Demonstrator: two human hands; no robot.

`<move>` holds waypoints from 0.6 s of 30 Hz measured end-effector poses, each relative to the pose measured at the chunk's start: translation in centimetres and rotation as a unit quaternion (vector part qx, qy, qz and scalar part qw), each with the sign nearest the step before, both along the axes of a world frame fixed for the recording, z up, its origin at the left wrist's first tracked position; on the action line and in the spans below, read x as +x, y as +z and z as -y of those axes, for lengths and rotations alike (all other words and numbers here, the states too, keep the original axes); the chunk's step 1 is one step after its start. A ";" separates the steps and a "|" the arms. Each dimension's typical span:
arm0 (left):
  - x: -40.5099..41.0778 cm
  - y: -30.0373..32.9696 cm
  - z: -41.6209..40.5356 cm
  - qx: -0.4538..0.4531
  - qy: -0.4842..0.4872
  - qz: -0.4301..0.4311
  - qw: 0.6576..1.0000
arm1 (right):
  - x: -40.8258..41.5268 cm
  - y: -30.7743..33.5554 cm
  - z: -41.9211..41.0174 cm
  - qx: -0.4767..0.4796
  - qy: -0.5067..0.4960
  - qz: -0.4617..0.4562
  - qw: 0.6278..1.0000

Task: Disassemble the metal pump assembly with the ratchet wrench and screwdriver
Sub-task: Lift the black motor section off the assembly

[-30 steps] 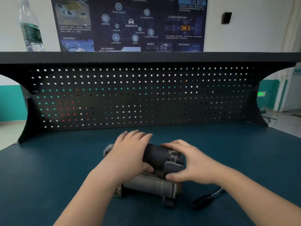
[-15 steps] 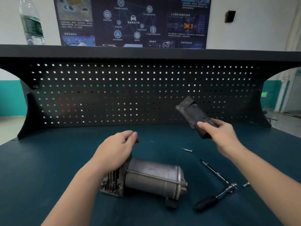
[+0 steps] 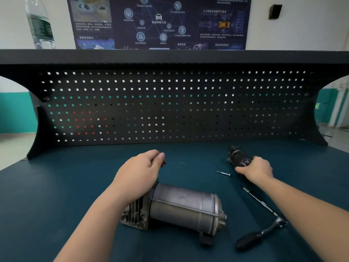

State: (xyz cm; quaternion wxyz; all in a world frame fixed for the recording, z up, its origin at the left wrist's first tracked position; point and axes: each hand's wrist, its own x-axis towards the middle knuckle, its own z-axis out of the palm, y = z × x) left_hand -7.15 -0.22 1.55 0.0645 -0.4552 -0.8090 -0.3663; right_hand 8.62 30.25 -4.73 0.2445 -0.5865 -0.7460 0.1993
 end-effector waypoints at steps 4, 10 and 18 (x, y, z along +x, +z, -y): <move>-0.3 0.0 0.3 0.009 0.001 -0.017 1.000 | 1.0 0.4 0.9 -0.026 0.009 0.062 0.998; -1.6 0.4 1.2 0.020 -0.087 0.034 0.995 | 6.3 1.4 4.6 0.052 0.047 0.147 0.987; -2.6 0.7 1.9 0.038 -0.115 0.135 0.983 | 7.3 -1.4 8.1 -0.058 0.051 0.305 0.949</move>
